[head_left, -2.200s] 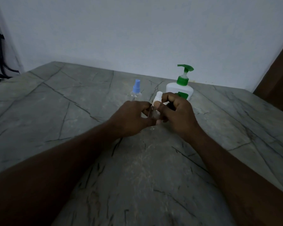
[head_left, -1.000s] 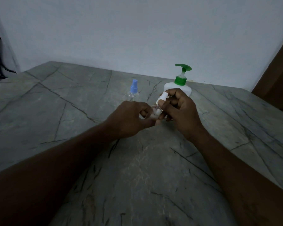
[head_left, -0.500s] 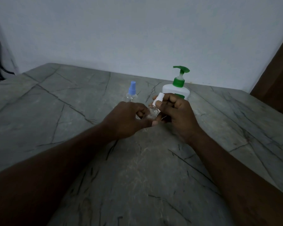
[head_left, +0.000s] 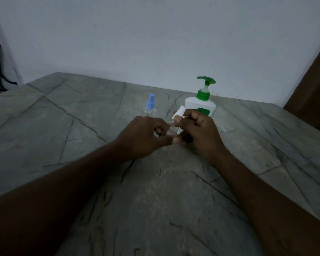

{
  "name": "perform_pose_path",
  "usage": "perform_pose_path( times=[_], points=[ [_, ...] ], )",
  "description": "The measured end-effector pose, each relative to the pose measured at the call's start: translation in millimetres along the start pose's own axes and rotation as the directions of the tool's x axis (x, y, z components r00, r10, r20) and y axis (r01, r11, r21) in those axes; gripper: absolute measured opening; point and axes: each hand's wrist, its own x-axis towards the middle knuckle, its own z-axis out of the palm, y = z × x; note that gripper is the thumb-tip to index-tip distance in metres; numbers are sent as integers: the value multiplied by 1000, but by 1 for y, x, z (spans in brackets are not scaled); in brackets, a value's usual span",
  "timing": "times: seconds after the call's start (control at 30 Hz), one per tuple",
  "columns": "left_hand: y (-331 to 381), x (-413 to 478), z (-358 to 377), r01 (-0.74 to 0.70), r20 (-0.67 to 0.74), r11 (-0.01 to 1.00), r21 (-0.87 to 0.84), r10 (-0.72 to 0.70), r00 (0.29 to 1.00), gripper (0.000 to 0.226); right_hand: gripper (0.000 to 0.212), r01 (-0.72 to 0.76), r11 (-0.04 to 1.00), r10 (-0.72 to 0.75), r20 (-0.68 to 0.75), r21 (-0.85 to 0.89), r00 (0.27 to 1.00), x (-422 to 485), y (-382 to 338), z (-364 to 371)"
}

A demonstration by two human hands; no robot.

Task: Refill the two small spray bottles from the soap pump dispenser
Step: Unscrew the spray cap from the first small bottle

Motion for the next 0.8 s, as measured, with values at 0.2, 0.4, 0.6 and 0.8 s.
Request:
perform_pose_path(
  times=[0.2,0.4,0.6,0.8],
  points=[
    [2,-1,0,-16,0,1000,-11,16,1000,51,23,23,993,-33,-87,-117,996,2,1,0],
    [-3,1,1,-24,-21,1000,6,24,999,42,28,7,1000,-7,-7,-20,1000,1,0,-1],
    [0,0,1,-16,-9,1000,-24,16,1000,36,37,6,999,-8,-54,-36,999,3,3,-1],
    [-2,1,1,-14,-20,1000,-9,14,1000,36,43,13,1000,-13,13,18,1000,2,2,-5]
  ],
)
